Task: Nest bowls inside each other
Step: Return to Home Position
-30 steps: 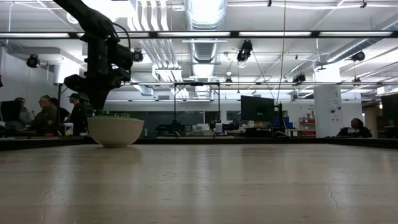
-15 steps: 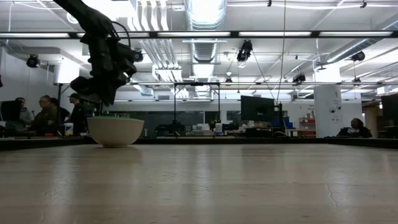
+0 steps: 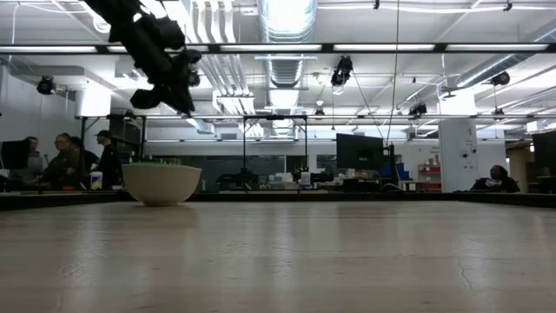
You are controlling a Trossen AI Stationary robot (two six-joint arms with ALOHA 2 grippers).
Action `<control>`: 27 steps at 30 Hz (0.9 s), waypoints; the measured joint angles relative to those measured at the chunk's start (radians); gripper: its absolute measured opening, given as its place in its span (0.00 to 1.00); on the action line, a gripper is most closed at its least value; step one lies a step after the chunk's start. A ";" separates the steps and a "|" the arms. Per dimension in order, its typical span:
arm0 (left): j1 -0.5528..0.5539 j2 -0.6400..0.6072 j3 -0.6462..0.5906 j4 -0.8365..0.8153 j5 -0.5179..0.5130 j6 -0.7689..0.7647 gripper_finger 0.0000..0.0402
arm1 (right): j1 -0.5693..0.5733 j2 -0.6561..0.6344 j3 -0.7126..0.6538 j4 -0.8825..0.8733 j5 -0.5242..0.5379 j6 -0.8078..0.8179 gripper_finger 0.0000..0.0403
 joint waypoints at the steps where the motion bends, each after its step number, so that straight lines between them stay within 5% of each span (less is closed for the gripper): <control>1: -0.010 -0.016 0.000 0.017 0.000 0.001 0.17 | -0.002 0.000 0.000 0.000 0.000 0.000 0.13; 27: -0.337 -0.331 -0.310 0.662 -0.072 -0.017 0.17 | -0.102 -0.082 0.000 0.091 -0.004 0.112 0.13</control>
